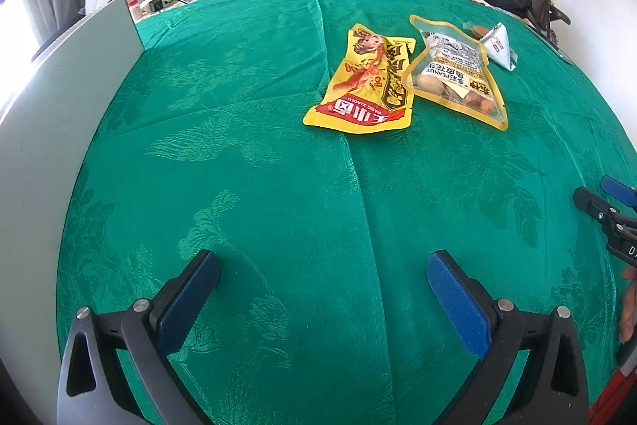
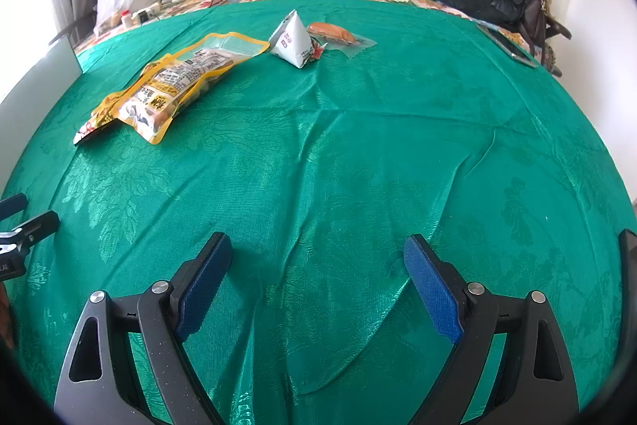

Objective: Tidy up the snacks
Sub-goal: 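Move both open tools back over the yellow packs on the bed, then lower the left tool onto the yellow spicy strip pack and grip it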

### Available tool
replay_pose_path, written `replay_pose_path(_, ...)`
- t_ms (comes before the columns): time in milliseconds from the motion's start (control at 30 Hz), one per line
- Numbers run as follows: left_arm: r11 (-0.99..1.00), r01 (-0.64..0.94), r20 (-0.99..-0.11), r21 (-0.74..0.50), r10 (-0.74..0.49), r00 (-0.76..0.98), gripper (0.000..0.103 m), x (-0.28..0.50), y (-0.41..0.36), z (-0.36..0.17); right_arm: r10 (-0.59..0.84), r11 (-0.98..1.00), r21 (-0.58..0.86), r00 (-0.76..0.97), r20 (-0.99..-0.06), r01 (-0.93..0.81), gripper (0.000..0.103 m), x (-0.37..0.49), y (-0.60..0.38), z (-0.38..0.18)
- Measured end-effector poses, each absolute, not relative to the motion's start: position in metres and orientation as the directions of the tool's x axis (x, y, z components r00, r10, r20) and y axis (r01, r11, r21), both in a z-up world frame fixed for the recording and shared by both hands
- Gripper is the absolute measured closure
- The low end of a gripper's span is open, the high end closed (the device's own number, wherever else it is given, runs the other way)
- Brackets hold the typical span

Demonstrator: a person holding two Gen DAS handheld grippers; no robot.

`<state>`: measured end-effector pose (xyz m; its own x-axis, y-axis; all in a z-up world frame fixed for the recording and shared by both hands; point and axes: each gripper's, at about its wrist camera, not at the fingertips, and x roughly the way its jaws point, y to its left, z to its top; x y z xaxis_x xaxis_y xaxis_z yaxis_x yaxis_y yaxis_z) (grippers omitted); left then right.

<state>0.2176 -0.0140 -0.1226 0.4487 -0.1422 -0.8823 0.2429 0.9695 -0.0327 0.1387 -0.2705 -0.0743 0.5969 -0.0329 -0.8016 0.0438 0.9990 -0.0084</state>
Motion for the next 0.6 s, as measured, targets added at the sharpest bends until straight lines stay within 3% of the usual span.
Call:
replay_pose_path(167,0.954,0.280,-0.891,-0.106,-0.216,0.400,0.000,0.264,-0.018,-0.098,-0.032,0.999,-0.008,0.597,-0.802,0.044,0.013,0.139,-0.271,-0.074)
replay_pose_path(433,0.907,0.418,-0.935,0.057,-0.099,0.342,0.002,0.324,-0.067,-0.115,-0.032,0.999,-0.008,0.597,-0.802,0.043,0.013,0.139,-0.271,-0.074)
replay_pose_path(500,0.903,0.429,-0.925,0.026,-0.141,0.354,0.016,0.326,-0.069,-0.115,-0.032,0.999,-0.007,0.597,-0.802,0.043,0.013,0.139,-0.271,-0.074)
replay_pose_path(533,0.905,0.425,-0.918,-0.029,-0.192,0.346,0.041,0.327,-0.066,-0.113,-0.032,0.999,-0.007,0.597,-0.802,0.043,0.013,0.139,-0.271,-0.074)
replay_pose_path(600,0.927,0.374,-0.911,-0.028,-0.178,0.372,0.045,0.326,-0.058,-0.109,-0.032,0.999,-0.007,0.597,-0.802,0.043,0.013,0.139,-0.271,-0.074)
